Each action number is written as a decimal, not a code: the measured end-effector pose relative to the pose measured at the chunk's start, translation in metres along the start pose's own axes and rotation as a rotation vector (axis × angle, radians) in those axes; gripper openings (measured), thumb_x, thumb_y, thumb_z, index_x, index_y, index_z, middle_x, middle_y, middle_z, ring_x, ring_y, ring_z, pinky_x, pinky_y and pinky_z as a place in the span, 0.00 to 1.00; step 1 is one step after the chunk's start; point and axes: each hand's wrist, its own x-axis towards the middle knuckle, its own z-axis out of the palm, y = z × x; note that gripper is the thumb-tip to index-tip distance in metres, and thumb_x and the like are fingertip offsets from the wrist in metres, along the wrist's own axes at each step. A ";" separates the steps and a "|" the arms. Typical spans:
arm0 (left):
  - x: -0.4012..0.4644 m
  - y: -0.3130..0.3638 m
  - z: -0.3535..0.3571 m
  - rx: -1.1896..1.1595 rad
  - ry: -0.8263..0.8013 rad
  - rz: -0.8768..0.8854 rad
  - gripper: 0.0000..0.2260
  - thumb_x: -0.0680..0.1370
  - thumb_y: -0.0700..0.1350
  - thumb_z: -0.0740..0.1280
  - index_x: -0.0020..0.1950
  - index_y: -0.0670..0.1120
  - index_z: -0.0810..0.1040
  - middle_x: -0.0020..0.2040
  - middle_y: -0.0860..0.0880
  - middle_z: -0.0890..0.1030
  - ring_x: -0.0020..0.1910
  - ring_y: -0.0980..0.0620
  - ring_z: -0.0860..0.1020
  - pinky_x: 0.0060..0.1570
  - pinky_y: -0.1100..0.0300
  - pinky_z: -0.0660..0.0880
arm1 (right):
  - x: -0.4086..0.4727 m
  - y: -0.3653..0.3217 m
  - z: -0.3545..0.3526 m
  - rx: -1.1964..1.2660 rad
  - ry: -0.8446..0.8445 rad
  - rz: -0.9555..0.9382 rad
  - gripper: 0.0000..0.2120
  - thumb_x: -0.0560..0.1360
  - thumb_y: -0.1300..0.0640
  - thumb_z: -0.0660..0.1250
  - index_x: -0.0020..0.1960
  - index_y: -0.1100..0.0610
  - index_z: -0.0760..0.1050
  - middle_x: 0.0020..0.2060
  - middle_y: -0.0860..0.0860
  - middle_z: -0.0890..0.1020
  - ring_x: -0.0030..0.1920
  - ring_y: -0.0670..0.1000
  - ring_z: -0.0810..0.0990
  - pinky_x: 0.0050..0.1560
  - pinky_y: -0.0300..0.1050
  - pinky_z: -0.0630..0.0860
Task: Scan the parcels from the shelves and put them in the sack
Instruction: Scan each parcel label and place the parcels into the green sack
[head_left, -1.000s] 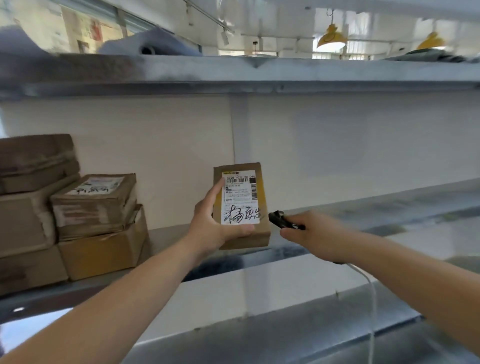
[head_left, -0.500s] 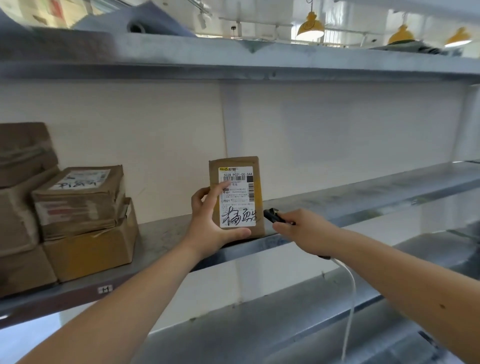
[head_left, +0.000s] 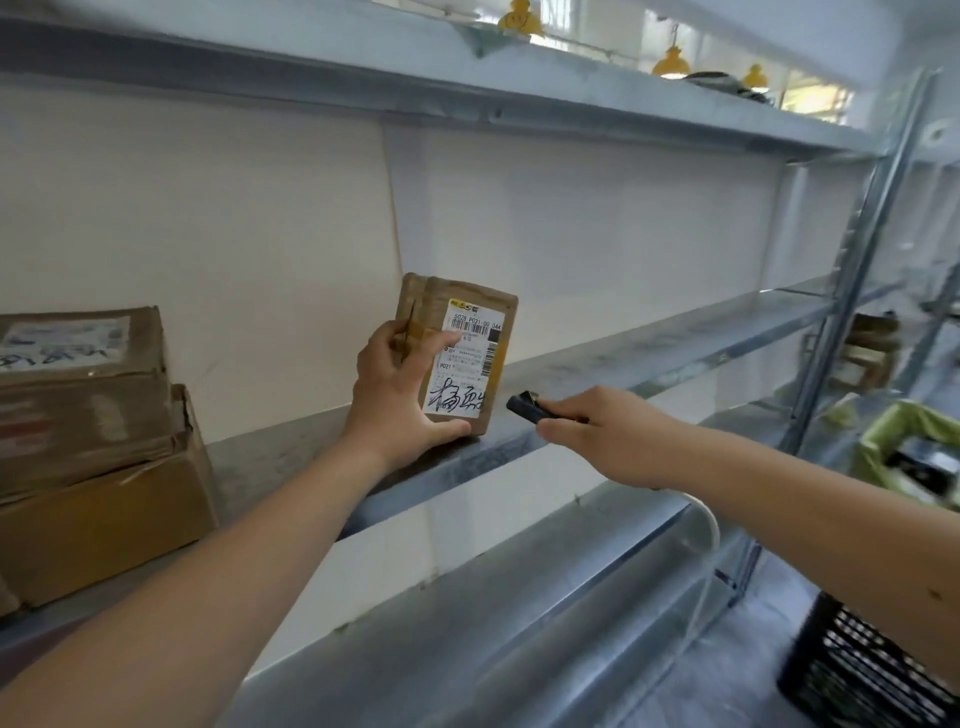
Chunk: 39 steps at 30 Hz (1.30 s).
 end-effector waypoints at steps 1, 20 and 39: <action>0.001 -0.001 0.000 0.008 0.000 0.008 0.47 0.60 0.61 0.85 0.73 0.73 0.64 0.76 0.57 0.54 0.74 0.46 0.59 0.74 0.47 0.65 | -0.004 -0.004 -0.001 -0.022 -0.007 0.000 0.07 0.83 0.42 0.63 0.53 0.39 0.79 0.23 0.43 0.72 0.24 0.43 0.69 0.24 0.34 0.63; 0.007 -0.014 0.002 0.078 -0.017 0.095 0.47 0.59 0.63 0.84 0.73 0.72 0.63 0.78 0.50 0.56 0.74 0.39 0.62 0.69 0.35 0.71 | -0.051 -0.015 0.018 -0.200 -0.024 0.085 0.18 0.81 0.37 0.61 0.70 0.34 0.75 0.31 0.44 0.77 0.26 0.40 0.73 0.26 0.33 0.66; 0.008 0.133 0.084 -0.514 -0.311 0.148 0.47 0.54 0.67 0.81 0.68 0.79 0.62 0.67 0.62 0.56 0.74 0.47 0.64 0.74 0.48 0.71 | -0.114 0.088 -0.025 -0.029 0.255 0.356 0.13 0.84 0.47 0.61 0.67 0.45 0.76 0.32 0.46 0.77 0.24 0.41 0.71 0.25 0.36 0.66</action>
